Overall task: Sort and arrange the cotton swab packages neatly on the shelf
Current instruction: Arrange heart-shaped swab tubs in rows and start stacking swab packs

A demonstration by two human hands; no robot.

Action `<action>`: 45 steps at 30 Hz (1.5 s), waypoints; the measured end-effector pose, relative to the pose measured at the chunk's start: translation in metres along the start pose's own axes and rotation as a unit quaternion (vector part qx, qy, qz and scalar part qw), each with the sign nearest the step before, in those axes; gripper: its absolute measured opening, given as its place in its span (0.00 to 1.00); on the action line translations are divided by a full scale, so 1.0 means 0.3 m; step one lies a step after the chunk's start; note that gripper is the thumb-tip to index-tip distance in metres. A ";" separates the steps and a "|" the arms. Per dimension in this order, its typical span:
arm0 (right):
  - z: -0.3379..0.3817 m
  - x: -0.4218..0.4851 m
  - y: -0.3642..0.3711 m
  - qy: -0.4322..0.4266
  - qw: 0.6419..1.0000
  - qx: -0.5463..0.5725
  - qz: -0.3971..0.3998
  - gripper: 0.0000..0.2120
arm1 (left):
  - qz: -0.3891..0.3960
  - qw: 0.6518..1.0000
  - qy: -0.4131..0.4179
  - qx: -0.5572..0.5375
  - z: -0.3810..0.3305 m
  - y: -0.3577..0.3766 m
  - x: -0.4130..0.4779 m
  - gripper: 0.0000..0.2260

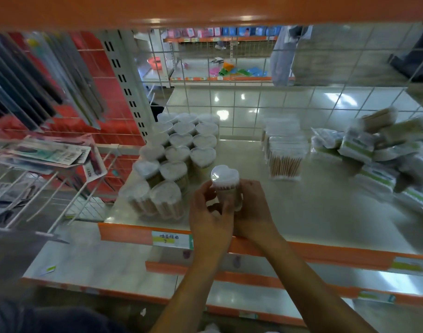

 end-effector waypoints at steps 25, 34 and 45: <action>0.106 0.059 0.056 0.017 0.991 0.114 -0.072 0.24 | -0.018 0.989 0.082 0.125 0.037 -0.017 -0.023 0.33; 0.116 0.074 0.064 0.002 0.993 0.098 -0.067 0.20 | -0.017 0.985 0.090 0.144 0.042 -0.010 -0.021 0.31; 0.135 0.067 0.063 0.011 0.994 0.091 -0.054 0.30 | -0.006 0.983 0.080 0.163 0.039 -0.010 -0.016 0.29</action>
Point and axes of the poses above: each hand's wrist, its own x-axis towards the middle knuckle, its own y-axis out of the palm, z = x × y, the point moved 10 cm from there along x, towards the middle knuckle, and after that the axes turned 13 degrees about -y, right-handed, at the moved point
